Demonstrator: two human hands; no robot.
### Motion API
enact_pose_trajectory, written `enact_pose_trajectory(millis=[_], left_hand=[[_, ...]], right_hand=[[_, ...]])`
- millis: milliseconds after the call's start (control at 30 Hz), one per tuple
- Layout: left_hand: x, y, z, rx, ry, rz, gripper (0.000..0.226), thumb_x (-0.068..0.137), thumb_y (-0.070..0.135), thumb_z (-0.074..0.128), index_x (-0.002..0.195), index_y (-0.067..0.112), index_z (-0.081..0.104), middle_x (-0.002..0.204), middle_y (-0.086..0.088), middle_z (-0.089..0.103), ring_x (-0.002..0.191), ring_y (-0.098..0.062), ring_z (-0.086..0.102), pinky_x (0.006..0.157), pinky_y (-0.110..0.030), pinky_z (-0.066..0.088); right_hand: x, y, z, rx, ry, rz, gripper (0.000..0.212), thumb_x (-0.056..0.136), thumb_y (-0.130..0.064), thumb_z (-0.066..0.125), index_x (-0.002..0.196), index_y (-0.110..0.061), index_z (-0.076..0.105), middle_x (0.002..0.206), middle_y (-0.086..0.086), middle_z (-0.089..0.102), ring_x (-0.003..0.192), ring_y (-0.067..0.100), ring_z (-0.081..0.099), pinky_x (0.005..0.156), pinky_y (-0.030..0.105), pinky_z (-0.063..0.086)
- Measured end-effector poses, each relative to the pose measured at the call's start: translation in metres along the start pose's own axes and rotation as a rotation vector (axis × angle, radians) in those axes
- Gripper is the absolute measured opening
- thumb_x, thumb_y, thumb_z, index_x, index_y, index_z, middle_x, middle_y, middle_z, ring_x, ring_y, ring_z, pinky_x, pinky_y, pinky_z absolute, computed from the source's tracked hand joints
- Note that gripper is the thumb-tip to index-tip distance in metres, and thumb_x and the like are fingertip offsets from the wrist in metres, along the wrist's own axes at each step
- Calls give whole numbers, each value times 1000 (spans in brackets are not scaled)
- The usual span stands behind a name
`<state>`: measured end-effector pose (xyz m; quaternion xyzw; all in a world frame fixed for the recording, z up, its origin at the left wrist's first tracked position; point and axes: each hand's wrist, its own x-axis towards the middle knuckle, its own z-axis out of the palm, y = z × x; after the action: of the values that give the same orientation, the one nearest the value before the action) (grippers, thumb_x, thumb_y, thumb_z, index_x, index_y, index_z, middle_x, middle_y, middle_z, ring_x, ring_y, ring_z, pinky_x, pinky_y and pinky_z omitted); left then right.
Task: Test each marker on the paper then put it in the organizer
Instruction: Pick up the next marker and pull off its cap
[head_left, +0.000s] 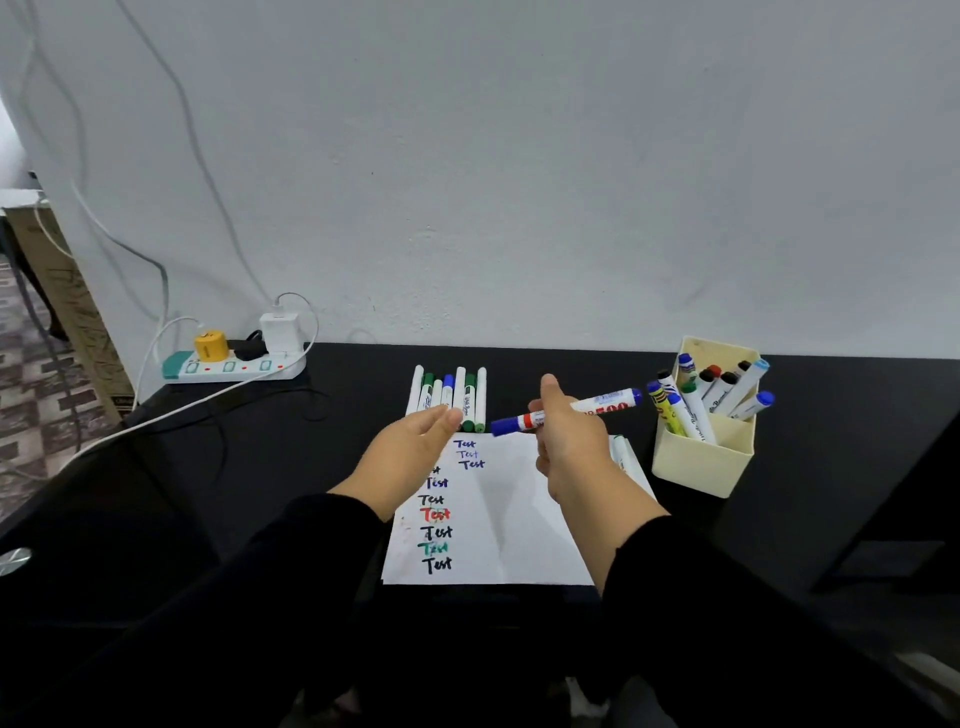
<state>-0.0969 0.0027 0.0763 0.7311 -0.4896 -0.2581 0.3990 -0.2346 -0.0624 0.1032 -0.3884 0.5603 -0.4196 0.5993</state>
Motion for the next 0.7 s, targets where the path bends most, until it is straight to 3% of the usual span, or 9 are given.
enact_pose_trajectory(millis=[100, 233, 300, 400, 700], left_hand=[[11, -35, 0, 305, 11, -120, 54, 98, 45, 35, 147, 23, 29, 154, -4, 25, 143, -23, 20, 112, -35, 21], [12, -64, 14, 578, -52, -218, 61, 98, 51, 23, 150, 22, 12, 159, -5, 3, 145, -29, 0, 116, -49, 7], [6, -74, 22, 649, -53, -190, 62, 98, 52, 19, 151, 21, 11, 159, -4, 2, 145, -27, 0, 116, -47, 4], [1, -81, 29, 740, -30, -145, 61, 97, 53, 19, 151, 24, 11, 159, -2, 2, 146, -25, -1, 116, -44, 1], [1, -84, 30, 758, -15, -139, 60, 97, 53, 20, 151, 26, 10, 159, -1, 1, 146, -24, -1, 117, -44, 1]], right_hand=[[11, 8, -9, 44, 97, -94, 31, 90, -34, 59, 112, -13, 61, 91, 5, 60, 74, 14, 50, 58, 23, 39], [27, 16, -18, 33, 239, -222, 52, 93, -13, 53, 142, -13, 36, 121, 5, 50, 100, 18, 52, 81, 26, 42], [36, 20, -21, -12, 333, -299, 57, 92, -10, 54, 144, -11, 31, 136, 10, 43, 117, 24, 50, 93, 30, 45], [45, 20, -24, -135, 463, -383, 57, 93, -13, 53, 144, -6, 29, 143, 16, 37, 129, 27, 41, 107, 33, 37], [65, 8, -36, -172, 577, -341, 59, 94, -12, 54, 144, -7, 25, 147, 14, 31, 136, 24, 30, 109, 27, 25]])
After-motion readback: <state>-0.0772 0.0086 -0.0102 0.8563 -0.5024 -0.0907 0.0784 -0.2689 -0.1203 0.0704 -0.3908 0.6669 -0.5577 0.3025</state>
